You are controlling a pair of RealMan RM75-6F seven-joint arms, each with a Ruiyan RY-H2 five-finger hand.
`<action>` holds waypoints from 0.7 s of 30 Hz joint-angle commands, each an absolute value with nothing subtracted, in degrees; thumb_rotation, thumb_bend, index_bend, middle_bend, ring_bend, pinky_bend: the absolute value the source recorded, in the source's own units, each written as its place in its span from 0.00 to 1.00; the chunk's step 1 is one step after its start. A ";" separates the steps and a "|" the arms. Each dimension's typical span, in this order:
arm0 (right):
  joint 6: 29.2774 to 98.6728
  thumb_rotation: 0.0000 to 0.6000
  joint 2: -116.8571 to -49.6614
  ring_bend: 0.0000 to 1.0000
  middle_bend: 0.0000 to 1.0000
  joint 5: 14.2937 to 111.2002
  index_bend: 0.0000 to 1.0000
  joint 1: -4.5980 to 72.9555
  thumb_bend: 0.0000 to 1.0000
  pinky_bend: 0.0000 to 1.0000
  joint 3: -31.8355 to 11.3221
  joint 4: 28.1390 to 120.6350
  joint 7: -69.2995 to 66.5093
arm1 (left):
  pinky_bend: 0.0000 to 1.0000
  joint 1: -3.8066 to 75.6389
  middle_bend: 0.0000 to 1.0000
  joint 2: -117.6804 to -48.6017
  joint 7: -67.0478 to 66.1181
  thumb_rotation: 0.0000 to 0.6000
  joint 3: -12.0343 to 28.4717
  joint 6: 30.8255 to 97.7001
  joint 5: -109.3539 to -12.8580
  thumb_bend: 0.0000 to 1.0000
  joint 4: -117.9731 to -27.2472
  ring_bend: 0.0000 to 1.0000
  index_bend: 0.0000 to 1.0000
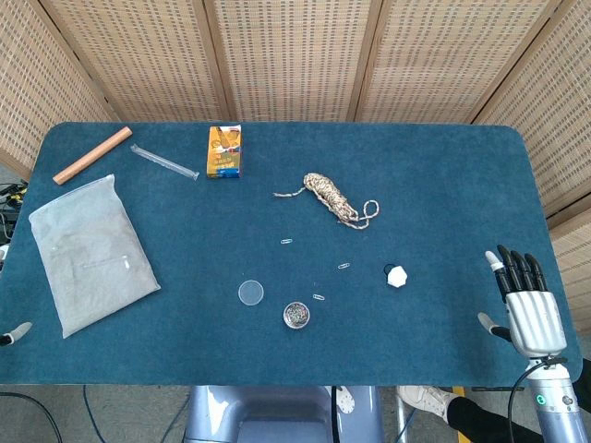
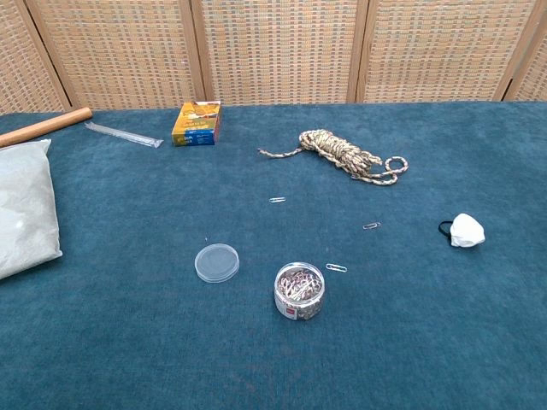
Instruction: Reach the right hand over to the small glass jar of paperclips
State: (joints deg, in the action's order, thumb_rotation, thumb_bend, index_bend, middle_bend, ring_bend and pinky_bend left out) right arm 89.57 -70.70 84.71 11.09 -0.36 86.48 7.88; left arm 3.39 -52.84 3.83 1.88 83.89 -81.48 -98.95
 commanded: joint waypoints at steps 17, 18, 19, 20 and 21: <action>63.38 1.00 -72.94 0.00 0.00 84.66 0.33 30.81 0.03 0.00 -8.93 90.26 4.30 | 0.00 4.34 0.00 -53.97 0.65 1.00 2.29 81.61 -79.92 0.00 -98.96 0.00 0.00; 61.19 1.00 -74.35 0.00 0.00 82.91 0.35 32.38 0.05 0.00 -9.92 89.69 4.94 | 0.00 4.50 0.00 -54.13 0.41 1.00 2.30 81.25 -79.71 0.00 -98.81 0.00 0.00; 59.42 1.00 -75.92 0.00 0.00 81.11 0.36 33.76 0.08 0.00 -10.79 88.71 5.95 | 0.00 4.65 0.00 -54.27 0.25 1.00 2.41 80.94 -79.40 0.00 -98.67 0.00 0.00; 57.96 1.00 -77.32 0.00 0.00 79.84 0.37 34.90 0.11 0.00 -11.30 87.59 6.84 | 0.00 4.74 0.00 -54.36 0.19 1.00 2.48 80.68 -79.11 0.00 -98.51 0.00 0.00; 56.86 1.00 -78.49 0.00 0.00 78.82 0.38 35.79 0.14 0.00 -11.62 86.53 7.75 | 0.00 4.83 0.00 -54.45 0.17 1.00 2.56 80.47 -78.84 0.00 -98.34 0.00 0.00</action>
